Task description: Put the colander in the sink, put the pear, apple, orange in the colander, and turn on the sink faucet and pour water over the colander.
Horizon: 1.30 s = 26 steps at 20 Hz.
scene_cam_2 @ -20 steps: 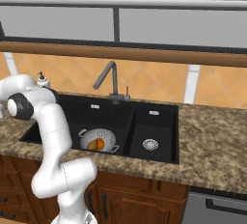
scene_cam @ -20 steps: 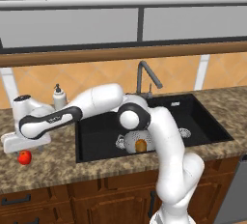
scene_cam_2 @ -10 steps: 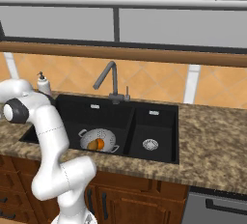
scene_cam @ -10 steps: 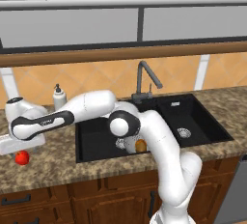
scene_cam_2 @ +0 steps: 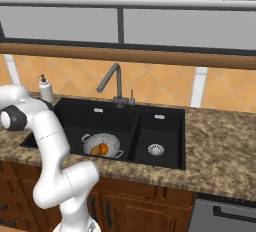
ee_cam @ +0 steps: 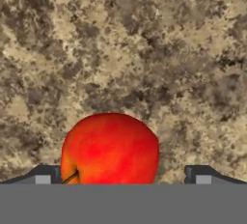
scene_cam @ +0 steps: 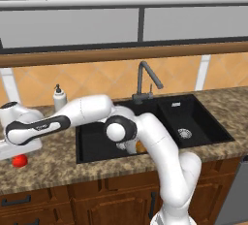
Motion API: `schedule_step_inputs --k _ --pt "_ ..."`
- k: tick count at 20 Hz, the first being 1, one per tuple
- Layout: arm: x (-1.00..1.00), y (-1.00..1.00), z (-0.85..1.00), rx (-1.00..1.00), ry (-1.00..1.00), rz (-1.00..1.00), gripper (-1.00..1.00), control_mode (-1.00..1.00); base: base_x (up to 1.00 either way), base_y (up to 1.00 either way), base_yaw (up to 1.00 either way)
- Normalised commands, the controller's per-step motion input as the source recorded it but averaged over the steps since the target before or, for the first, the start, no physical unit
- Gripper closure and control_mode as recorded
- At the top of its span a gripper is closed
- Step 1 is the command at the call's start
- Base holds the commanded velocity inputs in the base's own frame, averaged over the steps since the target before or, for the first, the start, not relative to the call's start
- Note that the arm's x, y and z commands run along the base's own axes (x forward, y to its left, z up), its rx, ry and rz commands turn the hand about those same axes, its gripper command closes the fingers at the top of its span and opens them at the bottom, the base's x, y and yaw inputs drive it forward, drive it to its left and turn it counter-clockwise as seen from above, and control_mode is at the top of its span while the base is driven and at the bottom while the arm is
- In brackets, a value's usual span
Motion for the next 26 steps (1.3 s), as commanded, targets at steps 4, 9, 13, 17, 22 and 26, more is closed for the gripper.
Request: schedule_step_inputs --k 4,9,13,17,22,26 --pt "-0.04 0.0 -0.24 0.03 0.0 0.0 -1.0 -1.0 0.0 0.0 0.0" --pt "0.0 -0.02 -0.29 0.05 0.0 0.0 -1.0 -1.0 0.0 0.0 0.0" --pt "0.0 0.0 -0.23 0.07 0.0 -0.01 1.0 -1.0 0.0 0.0 0.0" --pt "0.02 -0.27 -0.03 0.01 -0.01 0.0 1.0 -1.0 0.0 0.0 0.0" --pt "0.0 -0.64 0.02 0.0 0.0 0.0 1.0 -1.0 0.0 0.0 0.0" --pt "0.0 -0.76 0.21 0.0 0.0 0.0 1.0 -1.0 0.0 0.0 0.0"
